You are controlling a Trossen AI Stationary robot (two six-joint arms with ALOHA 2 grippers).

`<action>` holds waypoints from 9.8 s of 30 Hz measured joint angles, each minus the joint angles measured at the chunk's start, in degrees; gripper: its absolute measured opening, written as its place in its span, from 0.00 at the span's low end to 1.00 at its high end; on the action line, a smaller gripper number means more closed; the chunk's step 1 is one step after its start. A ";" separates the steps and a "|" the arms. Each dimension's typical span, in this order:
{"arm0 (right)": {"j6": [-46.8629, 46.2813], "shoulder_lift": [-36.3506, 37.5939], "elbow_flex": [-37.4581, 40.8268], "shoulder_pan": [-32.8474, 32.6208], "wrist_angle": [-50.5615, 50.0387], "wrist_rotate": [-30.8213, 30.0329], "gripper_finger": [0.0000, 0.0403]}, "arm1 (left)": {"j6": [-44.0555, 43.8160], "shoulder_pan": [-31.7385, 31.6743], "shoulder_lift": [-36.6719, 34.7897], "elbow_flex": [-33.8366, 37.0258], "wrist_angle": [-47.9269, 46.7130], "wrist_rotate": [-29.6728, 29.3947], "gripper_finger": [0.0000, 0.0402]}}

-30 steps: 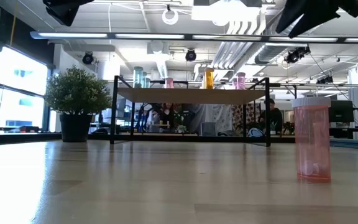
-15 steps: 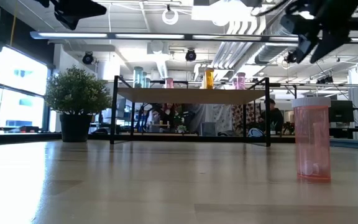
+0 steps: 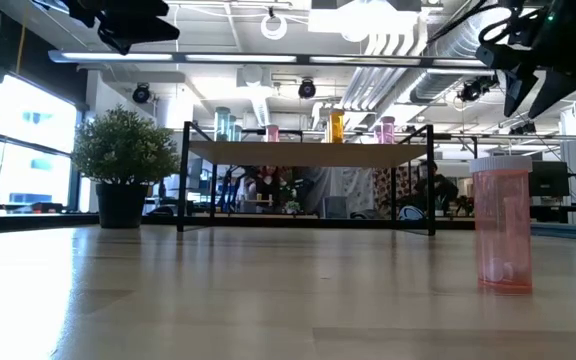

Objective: Pick and place medicine bottles onto shelf by color
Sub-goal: Put the top pink pill bottle on the shelf aligned with the other pink pill bottle

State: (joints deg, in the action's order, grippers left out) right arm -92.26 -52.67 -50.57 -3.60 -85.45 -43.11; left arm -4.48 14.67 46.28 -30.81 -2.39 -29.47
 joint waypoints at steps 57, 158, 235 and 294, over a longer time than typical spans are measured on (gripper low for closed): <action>41.50 -10.11 -0.35 52.13 19.96 38.60 0.42 | 3.94 -2.74 0.04 0.00 -4.31 7.02 0.60; 39.07 -8.48 8.33 47.30 23.72 42.64 0.28 | 3.20 -2.74 0.03 0.00 -4.25 6.80 0.60; 67.78 -33.89 -46.60 24.66 34.75 43.17 0.28 | 0.14 -17.69 -0.04 -3.15 -12.84 12.39 0.60; 100.05 -71.48 -81.68 25.71 16.03 44.67 0.28 | -1.36 -17.67 -0.02 -3.15 -12.83 12.43 0.60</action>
State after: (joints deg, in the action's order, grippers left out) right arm 7.79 -124.16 -132.25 22.11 -69.42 1.56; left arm -5.85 -3.01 46.26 -33.95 -15.22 -17.05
